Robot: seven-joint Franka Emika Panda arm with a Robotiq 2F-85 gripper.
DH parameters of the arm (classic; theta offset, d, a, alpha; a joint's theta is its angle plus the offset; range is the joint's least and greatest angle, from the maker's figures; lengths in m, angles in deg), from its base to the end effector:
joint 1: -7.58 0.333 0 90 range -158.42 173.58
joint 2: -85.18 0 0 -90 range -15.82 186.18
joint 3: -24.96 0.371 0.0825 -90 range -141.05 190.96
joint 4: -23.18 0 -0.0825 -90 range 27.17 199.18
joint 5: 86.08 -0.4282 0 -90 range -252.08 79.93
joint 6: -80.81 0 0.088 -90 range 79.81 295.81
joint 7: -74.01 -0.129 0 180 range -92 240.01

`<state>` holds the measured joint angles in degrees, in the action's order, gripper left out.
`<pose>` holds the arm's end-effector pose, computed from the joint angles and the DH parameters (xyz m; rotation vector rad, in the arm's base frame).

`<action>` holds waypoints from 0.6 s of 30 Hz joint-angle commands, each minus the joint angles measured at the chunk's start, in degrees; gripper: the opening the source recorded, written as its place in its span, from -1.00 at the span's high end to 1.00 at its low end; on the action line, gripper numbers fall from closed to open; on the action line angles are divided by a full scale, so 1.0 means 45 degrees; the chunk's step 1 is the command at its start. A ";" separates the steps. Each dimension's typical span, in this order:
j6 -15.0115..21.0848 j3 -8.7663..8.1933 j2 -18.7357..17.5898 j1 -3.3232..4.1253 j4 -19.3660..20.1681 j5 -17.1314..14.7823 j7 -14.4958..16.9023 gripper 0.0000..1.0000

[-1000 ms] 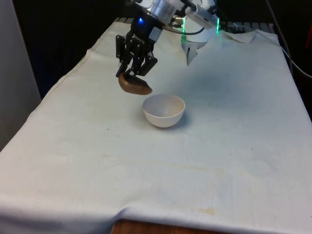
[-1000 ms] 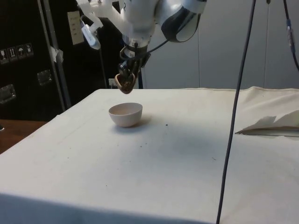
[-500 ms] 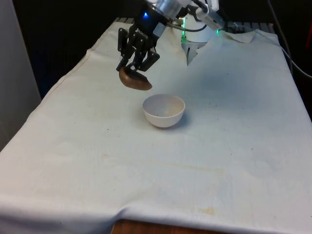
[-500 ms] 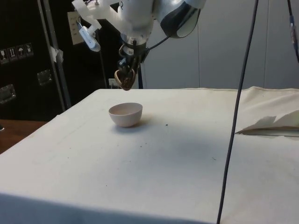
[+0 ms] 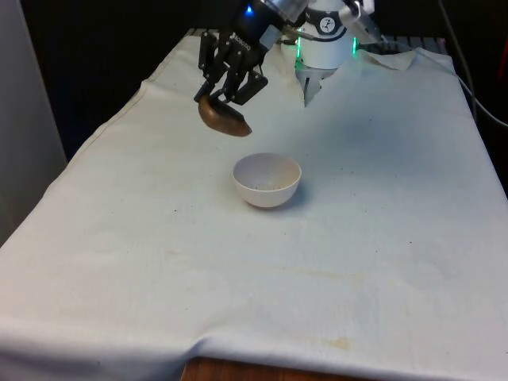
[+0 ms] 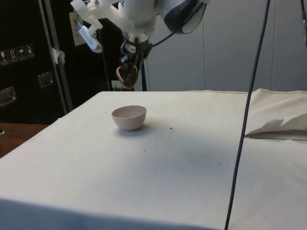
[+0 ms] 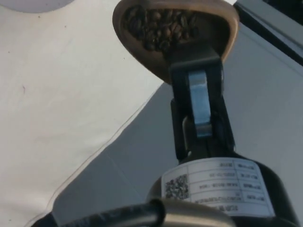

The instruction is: Pour the coffee beans from the cup into the bowl.

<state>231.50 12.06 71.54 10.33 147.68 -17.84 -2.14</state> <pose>0.6154 -0.0952 0.3007 2.4726 -0.5994 0.7053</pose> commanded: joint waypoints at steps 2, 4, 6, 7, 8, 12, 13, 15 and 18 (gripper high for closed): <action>-0.0191 0.0025 0.0229 0.0115 0.0051 0.0535 -0.0560 0.90; -0.0255 0.0076 0.0267 0.0115 0.0076 0.0624 -0.0662 0.90; -0.0433 0.0229 0.0369 0.0102 0.0127 0.0879 -0.0968 0.90; -0.0433 0.0229 0.0369 0.0102 0.0127 0.0879 -0.0968 0.90; -0.0560 0.0318 0.0433 0.0102 0.0153 0.1031 -0.1146 0.90; -0.0738 0.0560 0.0395 0.0000 0.0191 0.1031 -0.1184 0.90; -0.0828 0.0547 0.0535 0.0102 0.0216 0.1439 -0.1630 0.90; -0.0968 0.0662 0.0573 0.0102 0.0255 0.1681 -0.1923 0.90; -0.1210 0.0853 0.0611 0.0089 0.0382 0.2190 -0.2546 0.90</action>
<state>226.40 16.02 73.78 10.33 149.17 -9.87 -11.48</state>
